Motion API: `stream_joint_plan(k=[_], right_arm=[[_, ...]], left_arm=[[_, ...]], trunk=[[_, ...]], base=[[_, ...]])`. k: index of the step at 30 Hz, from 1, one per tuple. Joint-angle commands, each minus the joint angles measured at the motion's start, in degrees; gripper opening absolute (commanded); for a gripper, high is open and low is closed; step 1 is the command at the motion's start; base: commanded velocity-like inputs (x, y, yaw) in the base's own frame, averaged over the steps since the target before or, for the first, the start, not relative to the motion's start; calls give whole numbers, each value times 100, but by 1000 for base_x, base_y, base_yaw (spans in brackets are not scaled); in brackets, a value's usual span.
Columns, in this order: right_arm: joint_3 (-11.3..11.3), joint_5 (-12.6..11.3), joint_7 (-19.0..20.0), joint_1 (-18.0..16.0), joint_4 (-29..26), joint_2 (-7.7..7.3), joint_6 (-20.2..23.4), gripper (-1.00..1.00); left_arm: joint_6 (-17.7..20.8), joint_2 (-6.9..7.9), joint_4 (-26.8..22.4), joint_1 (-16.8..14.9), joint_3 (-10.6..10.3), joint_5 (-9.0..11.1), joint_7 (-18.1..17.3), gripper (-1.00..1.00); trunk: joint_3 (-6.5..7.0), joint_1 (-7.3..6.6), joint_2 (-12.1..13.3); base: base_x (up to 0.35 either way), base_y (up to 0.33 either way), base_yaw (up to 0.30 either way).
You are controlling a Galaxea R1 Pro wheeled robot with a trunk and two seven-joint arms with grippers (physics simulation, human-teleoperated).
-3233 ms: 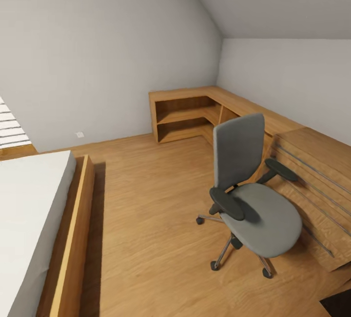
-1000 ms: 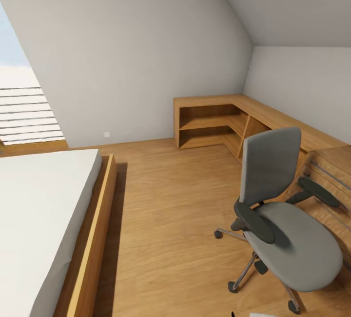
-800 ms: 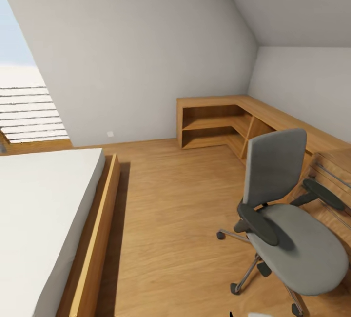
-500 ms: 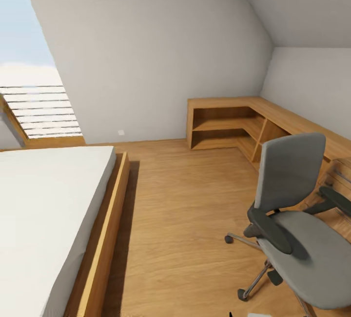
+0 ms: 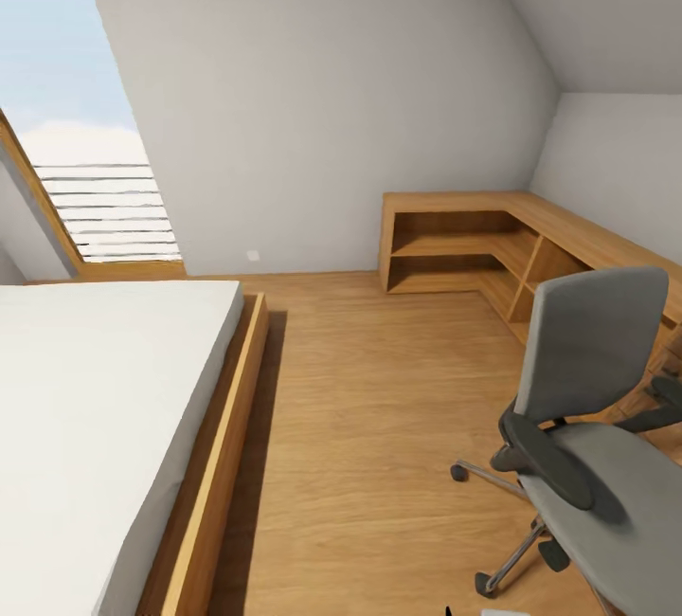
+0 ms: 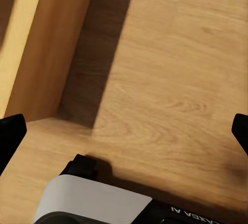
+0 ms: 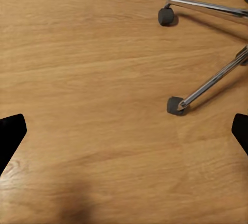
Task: In the bedroom, organize the workspace by keeping the computer under the desk, ensuring the monitor is on the desk, placing the keyboard on the desk next to the monitor, placing the mouse on the desk next to the keyboard, moving the folder from the swivel chair onto the desk next to the mouse, stacking the notebook on top of the folder with the pen on top of the notebook, and positioning the swivel chair next to the desk.
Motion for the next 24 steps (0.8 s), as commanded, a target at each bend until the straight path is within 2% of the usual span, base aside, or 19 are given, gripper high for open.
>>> stream_joint_plan(k=[1,5,13,24], right_arm=[[49,-6,-51,-2,-9,-3,0,100],[49,-6,-48,0,-7,-6,0,100],[48,-5,-50,0,-7,-19,1,100],[49,-5,-45,-4,-2,-24,1,100]], left_arm=[[-39,8,-4,-6,-48,62,41,100],[-42,3,-2,-6,-52,60,36,100],[-44,0,-2,-6,-56,12,25,100],[-45,-1,-2,-6,-56,-10,24,100]], trunk=[[-5,0,-3],[-5,0,-3],[-5,0,-3],[-5,0,-3]], base=[[0,0,16],[30,0,9],[229,0,2],[106,0,0]])
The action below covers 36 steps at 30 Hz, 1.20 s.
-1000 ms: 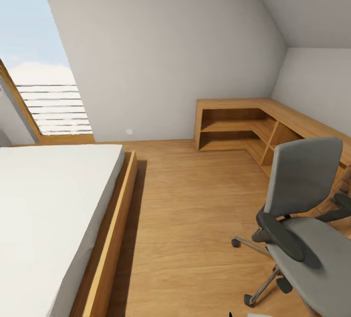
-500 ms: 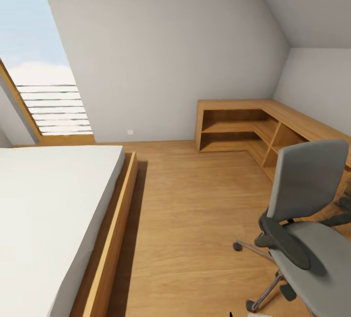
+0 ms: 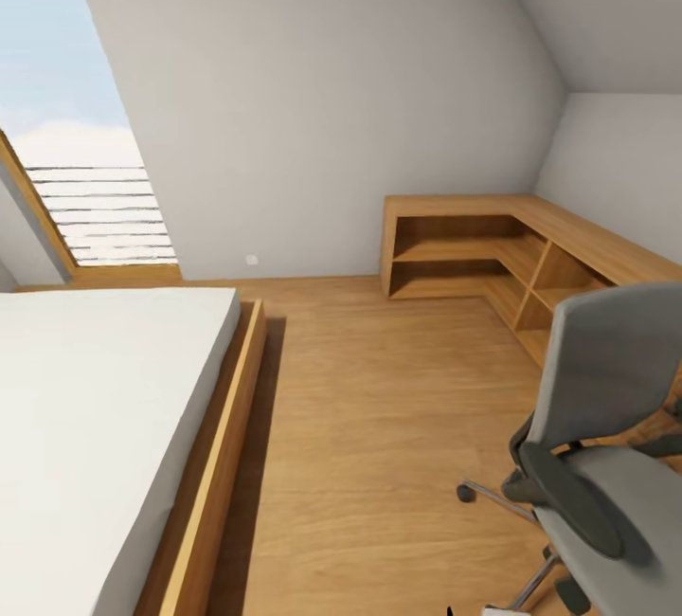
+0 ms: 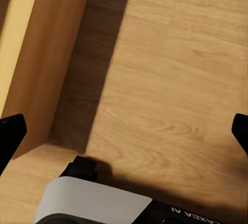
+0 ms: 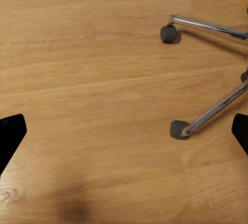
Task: In the bedroom, organize the workspace by keeping the computer under the desk, ensuring the monitor is on the desk, placing the keyboard on the desk next to the monitor, placing the mouse on the desk next to the keyboard, moving the folder from the swivel chair onto the desk next to the mouse, stacking the notebook on top of the folder with the pen on top of the notebook, and positioning the swivel chair next to the desk.
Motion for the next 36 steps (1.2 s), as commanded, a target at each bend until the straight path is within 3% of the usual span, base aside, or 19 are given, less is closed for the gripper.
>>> stream_joint_plan(k=[1,10,36], right_arm=[[49,-7,-50,0,-10,-3,0,100],[49,-7,-49,0,-11,-3,0,100],[49,-5,-49,-1,-7,6,0,100]], left_arm=[[-37,8,-4,-6,-48,60,41,100],[-37,8,-4,-6,-46,64,32,100],[-37,8,4,-6,-48,77,30,100]], trunk=[[-5,2,-2],[-5,2,-2],[-5,2,-2]], base=[[255,0,0],[248,0,0],[55,0,0]])
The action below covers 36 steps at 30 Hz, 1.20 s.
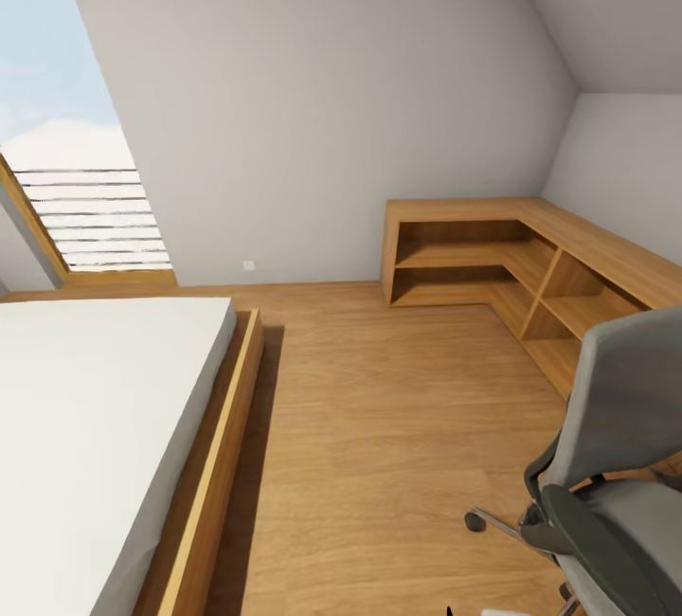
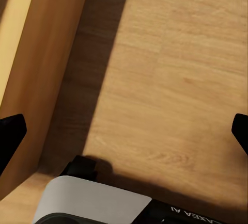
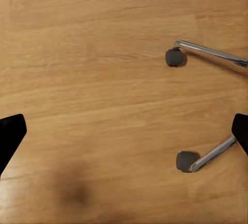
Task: In the bedroom, organize the workspace by keeping the computer under the desk, ensuring the monitor is on the desk, placing the keyboard on the desk next to the monitor, placing the mouse on the desk next to the keyboard, moving the folder from the swivel chair onto the desk next to the mouse, stacking the notebook on top of the folder with the pen on top of the notebook, and positioning the swivel chair next to the desk.
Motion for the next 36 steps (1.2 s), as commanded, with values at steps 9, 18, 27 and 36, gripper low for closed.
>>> stream_joint_plan(k=[9,18,27,36], right_arm=[[49,-3,-50,-1,-11,-2,0,100],[51,0,-50,-2,-8,5,0,100],[52,0,-50,0,-10,6,0,100],[49,1,-50,3,-8,6,0,100]], left_arm=[[-37,8,-3,-6,-45,61,42,100],[-43,8,58,-6,-47,49,34,100],[-38,8,69,-6,-47,51,34,100],[-43,8,69,-6,-45,52,33,100]], trunk=[[-5,1,-3],[-5,1,-3],[-5,1,-3],[-5,1,-3]], base=[[17,0,0],[130,0,0],[173,0,0],[205,54,0]])
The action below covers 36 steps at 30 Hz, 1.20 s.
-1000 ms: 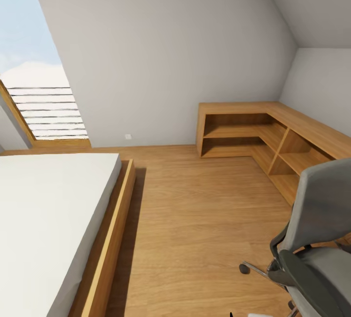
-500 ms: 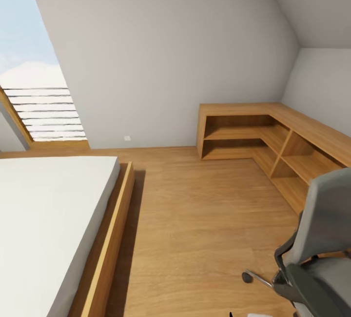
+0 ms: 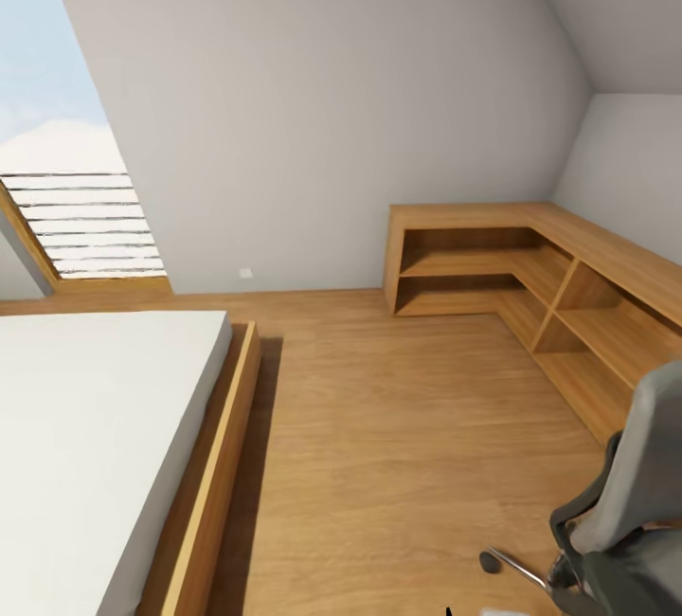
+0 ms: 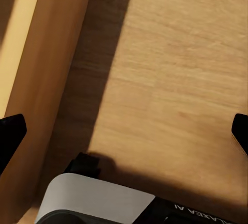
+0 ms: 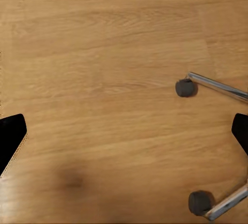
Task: In the bedroom, organize the workspace by keeping the computer under the desk, ensuring the monitor is on the desk, placing the keyboard on the desk next to the monitor, placing the mouse on the desk next to the keyboard, moving the folder from the swivel chair onto the desk next to the mouse, stacking the notebook on top of the folder with the pen on top of the notebook, and positioning the swivel chair next to the desk.
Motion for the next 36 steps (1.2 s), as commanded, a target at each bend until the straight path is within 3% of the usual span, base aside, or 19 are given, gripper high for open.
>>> stream_joint_plan(k=[1,36], right_arm=[[49,-7,-50,-1,-9,-2,-1,100],[48,-7,-50,-2,-9,-20,-1,100]], left_arm=[[-36,8,-5,-6,-47,61,40,100],[-39,8,1,-6,-44,61,40,100]], trunk=[[-5,3,-2],[-5,3,-2]], base=[[300,55,0],[326,5,0]])
